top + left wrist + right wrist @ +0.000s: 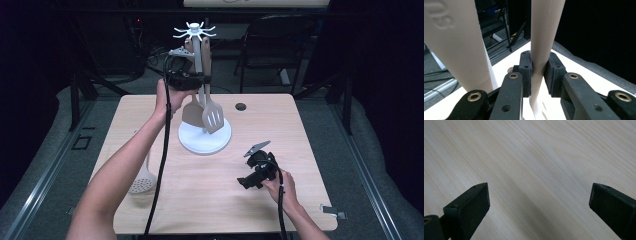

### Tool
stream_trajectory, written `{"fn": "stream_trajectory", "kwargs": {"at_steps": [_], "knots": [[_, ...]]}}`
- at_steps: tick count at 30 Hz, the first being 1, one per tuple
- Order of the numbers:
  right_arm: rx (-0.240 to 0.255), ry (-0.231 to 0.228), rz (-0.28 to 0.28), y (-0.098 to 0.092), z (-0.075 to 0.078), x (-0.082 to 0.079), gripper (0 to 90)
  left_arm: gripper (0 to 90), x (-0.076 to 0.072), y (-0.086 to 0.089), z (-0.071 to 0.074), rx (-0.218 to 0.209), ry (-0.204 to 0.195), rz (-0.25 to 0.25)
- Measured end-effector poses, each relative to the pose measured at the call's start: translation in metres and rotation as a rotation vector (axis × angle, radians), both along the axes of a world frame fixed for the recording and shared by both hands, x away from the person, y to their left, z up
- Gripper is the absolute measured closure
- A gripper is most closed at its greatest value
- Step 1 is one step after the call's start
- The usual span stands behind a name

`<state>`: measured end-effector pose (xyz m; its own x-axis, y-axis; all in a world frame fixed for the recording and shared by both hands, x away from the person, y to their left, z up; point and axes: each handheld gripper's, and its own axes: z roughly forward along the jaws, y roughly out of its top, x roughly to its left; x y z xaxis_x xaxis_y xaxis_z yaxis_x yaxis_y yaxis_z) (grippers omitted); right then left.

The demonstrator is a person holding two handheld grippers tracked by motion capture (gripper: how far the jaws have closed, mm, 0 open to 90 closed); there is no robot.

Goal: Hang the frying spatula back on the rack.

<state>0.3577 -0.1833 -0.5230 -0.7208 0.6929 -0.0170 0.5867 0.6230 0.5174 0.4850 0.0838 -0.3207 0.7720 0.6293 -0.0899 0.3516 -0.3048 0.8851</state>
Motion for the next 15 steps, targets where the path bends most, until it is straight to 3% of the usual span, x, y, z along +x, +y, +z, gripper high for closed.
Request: {"fn": "stream_trajectory", "kwargs": {"at_steps": [9, 15], "knots": [[0.010, 0.000, -0.006, 0.0004, 0.0000, -0.0006, 2.8, 77.3, 0.0058, 0.0049, -0.0028, -0.008, 0.014, 0.026], [0.000, 0.000, 0.000, 0.0001, -0.0001, 0.0000, 2.7, 77.2, 0.0067, 0.0050, -0.0047, -0.001, -0.001, 0.054]]}}
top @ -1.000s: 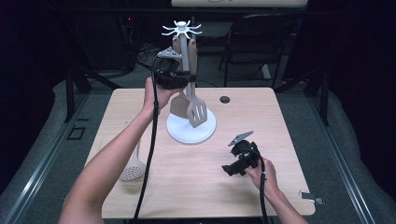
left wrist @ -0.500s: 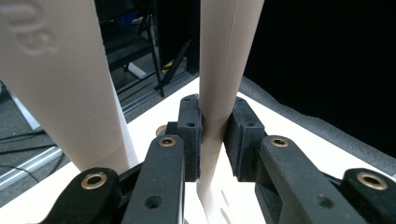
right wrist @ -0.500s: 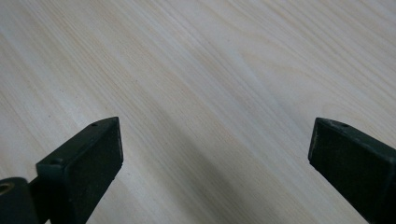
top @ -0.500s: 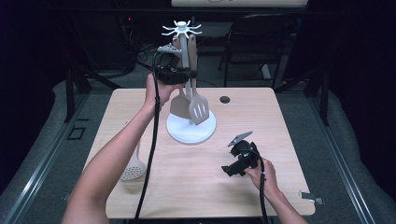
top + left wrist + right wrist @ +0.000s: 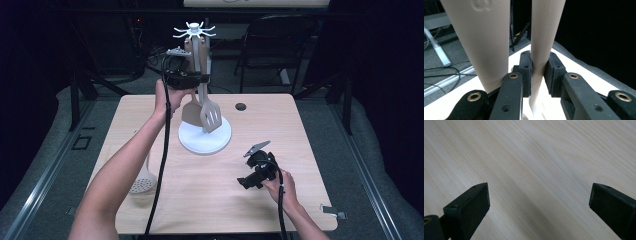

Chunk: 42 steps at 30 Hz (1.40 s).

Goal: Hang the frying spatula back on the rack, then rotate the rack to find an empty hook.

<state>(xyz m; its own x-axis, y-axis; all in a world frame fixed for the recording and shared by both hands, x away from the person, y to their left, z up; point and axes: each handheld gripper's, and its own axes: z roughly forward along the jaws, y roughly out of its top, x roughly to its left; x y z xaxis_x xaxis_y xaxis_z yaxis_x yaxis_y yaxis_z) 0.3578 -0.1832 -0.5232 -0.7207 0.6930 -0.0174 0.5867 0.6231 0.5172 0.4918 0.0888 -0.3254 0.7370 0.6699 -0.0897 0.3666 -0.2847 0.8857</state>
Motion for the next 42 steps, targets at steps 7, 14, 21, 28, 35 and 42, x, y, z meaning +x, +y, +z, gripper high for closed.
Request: {"fn": "stream_trajectory", "kwargs": {"at_steps": [7, 14, 21, 28, 35, 42], "knots": [[-0.002, 0.008, 0.003, 0.000, 0.000, 0.000, 2.8, 76.8, -0.003, -0.003, -0.002, 0.032, -0.051, 0.061], [0.004, 0.005, 0.002, 0.000, 0.000, 0.000, 2.7, 68.4, -0.011, -0.005, -0.001, 0.056, -0.105, 0.073], [-0.003, 0.001, 0.013, 0.001, 0.000, 0.000, 2.8, 58.5, -0.026, -0.003, -0.001, 0.097, -0.146, 0.065], [-0.002, 0.006, 0.012, 0.001, 0.000, 0.000, 2.8, 59.7, -0.045, 0.007, 0.004, 0.110, -0.173, 0.032], [0.000, 0.015, 0.018, 0.004, -0.001, 0.000, 3.0, 80.3, -0.054, 0.028, 0.021, 0.104, -0.203, 0.047], [-0.004, 0.025, 0.021, 0.005, -0.002, 0.000, 3.1, 88.2, -0.043, 0.047, 0.050, 0.066, -0.232, 0.117]]}}
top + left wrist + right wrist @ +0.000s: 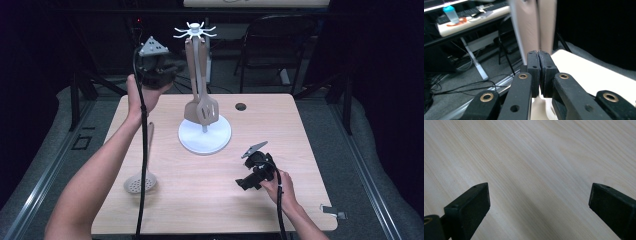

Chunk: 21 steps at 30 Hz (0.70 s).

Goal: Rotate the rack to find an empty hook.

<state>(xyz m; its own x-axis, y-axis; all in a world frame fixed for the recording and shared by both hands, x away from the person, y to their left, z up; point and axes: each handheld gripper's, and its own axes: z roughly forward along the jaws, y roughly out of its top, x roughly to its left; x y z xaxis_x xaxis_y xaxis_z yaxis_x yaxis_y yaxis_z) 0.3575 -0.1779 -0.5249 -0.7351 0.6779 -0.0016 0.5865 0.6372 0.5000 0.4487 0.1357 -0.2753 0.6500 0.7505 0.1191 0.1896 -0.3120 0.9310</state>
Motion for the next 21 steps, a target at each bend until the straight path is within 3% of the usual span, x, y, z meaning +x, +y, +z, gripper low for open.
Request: {"fn": "stream_trajectory", "kwargs": {"at_steps": [4, 12, 17, 21], "knots": [[0.038, -0.009, -0.015, 0.001, -0.002, 0.000, 3.1, 89.3, 0.007, 0.001, 0.014, -0.018, -0.008, 0.024], [0.016, -0.009, 0.002, -0.001, 0.000, 0.001, 3.3, 89.8, 0.021, -0.007, 0.034, 0.000, -0.044, 0.072], [0.032, 0.000, 0.000, -0.001, -0.001, 0.000, 3.4, 89.9, 0.031, -0.015, 0.038, 0.033, -0.046, 0.096], [0.043, -0.008, -0.009, 0.000, -0.001, -0.001, 3.5, 90.0, 0.034, -0.019, 0.040, 0.035, -0.049, 0.106]]}}
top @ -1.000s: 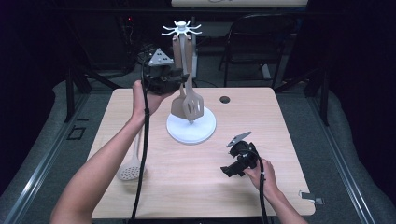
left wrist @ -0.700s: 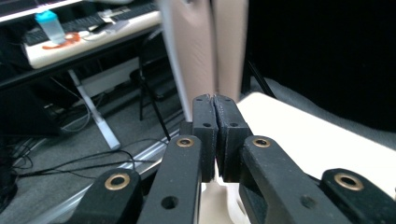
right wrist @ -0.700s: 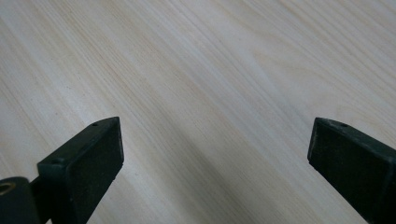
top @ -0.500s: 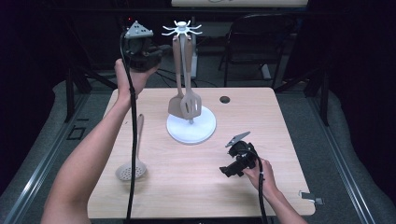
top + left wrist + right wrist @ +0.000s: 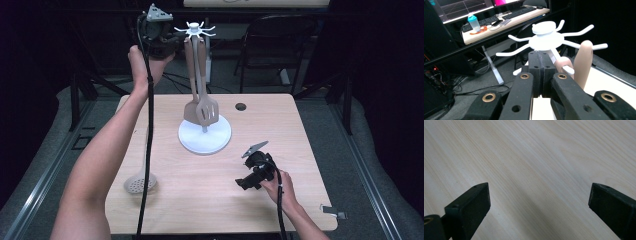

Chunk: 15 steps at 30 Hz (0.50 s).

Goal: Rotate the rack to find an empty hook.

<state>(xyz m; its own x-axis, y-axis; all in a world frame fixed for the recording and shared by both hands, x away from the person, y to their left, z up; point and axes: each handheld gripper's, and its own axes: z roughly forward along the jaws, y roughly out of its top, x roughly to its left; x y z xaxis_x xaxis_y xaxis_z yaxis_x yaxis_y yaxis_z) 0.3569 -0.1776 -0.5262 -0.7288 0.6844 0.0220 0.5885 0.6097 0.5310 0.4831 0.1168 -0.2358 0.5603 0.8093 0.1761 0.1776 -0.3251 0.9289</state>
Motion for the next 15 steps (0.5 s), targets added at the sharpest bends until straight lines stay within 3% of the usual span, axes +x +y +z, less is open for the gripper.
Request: {"fn": "stream_trajectory", "kwargs": {"at_steps": [8, 10, 15], "knots": [[0.001, -0.005, -0.006, 0.000, 0.000, 0.000, 3.6, 90.0, 0.006, 0.005, 0.003, -0.010, 0.000, 0.028], [-0.033, 0.013, 0.016, -0.001, 0.002, 0.001, 3.6, 90.0, 0.008, 0.007, 0.003, -0.013, 0.003, 0.035], [-0.010, 0.004, -0.001, 0.000, -0.001, 0.000, 3.7, 90.0, 0.013, 0.011, 0.000, -0.027, 0.012, 0.044]]}}
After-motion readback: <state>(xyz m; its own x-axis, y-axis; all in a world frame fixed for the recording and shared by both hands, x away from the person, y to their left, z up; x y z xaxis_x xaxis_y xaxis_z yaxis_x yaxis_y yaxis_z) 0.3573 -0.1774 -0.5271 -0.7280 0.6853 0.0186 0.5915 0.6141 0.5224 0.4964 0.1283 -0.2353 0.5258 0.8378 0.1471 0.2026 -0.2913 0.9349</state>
